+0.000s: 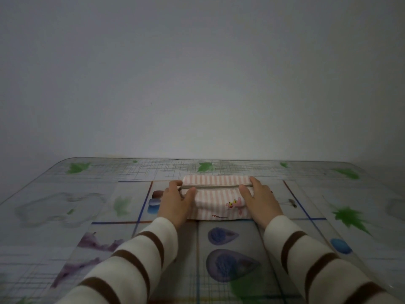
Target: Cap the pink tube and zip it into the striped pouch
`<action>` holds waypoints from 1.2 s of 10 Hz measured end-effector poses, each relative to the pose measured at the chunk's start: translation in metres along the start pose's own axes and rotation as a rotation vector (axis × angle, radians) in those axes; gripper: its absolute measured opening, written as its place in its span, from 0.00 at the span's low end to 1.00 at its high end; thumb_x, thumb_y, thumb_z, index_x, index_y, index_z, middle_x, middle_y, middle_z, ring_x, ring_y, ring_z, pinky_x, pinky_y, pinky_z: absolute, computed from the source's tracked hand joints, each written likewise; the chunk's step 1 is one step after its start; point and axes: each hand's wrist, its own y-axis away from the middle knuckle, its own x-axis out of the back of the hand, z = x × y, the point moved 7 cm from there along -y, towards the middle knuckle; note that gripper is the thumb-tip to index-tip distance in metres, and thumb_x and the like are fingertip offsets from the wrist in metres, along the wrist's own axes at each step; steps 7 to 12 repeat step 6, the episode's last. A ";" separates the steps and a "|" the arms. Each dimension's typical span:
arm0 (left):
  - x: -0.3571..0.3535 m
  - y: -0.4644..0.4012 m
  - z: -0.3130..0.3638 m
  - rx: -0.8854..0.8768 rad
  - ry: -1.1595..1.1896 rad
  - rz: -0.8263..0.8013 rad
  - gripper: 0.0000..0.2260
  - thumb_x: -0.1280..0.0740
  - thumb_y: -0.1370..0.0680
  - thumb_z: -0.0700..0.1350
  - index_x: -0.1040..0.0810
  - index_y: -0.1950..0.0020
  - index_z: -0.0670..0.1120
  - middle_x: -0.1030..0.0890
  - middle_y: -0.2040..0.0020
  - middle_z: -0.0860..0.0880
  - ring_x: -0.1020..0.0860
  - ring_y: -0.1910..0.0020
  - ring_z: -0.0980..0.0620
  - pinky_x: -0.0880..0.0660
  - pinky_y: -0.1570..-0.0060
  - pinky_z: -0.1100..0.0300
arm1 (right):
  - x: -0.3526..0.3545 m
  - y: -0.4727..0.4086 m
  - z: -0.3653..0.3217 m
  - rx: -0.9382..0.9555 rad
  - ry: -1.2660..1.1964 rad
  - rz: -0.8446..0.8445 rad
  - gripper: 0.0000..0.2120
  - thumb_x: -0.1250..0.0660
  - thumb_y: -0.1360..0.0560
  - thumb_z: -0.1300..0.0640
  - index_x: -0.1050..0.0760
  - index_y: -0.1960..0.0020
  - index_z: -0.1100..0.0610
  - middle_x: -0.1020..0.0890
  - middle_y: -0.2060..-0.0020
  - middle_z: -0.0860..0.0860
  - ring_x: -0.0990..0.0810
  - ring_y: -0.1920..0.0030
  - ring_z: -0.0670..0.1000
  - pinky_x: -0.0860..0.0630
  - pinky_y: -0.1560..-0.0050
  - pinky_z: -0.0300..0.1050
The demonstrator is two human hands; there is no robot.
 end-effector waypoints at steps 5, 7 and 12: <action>0.007 0.020 0.029 -0.148 -0.587 -0.306 0.28 0.37 0.26 0.60 0.36 0.29 0.50 0.33 0.32 0.43 0.29 0.37 0.44 0.31 0.37 0.51 | 0.034 0.037 -0.046 0.185 0.520 -0.234 0.31 0.41 0.30 0.34 0.35 0.32 0.50 0.31 0.35 0.55 0.33 0.36 0.58 0.31 0.40 0.54; 0.016 0.032 0.047 -0.207 -0.763 -0.385 0.30 0.38 0.27 0.63 0.36 0.29 0.52 0.32 0.31 0.45 0.29 0.36 0.44 0.33 0.35 0.48 | 0.044 0.049 -0.069 0.297 0.507 -0.323 0.34 0.39 0.30 0.33 0.39 0.29 0.47 0.32 0.33 0.54 0.33 0.34 0.57 0.31 0.37 0.55; 0.016 0.032 0.047 -0.207 -0.763 -0.385 0.30 0.38 0.27 0.63 0.36 0.29 0.52 0.32 0.31 0.45 0.29 0.36 0.44 0.33 0.35 0.48 | 0.044 0.049 -0.069 0.297 0.507 -0.323 0.34 0.39 0.30 0.33 0.39 0.29 0.47 0.32 0.33 0.54 0.33 0.34 0.57 0.31 0.37 0.55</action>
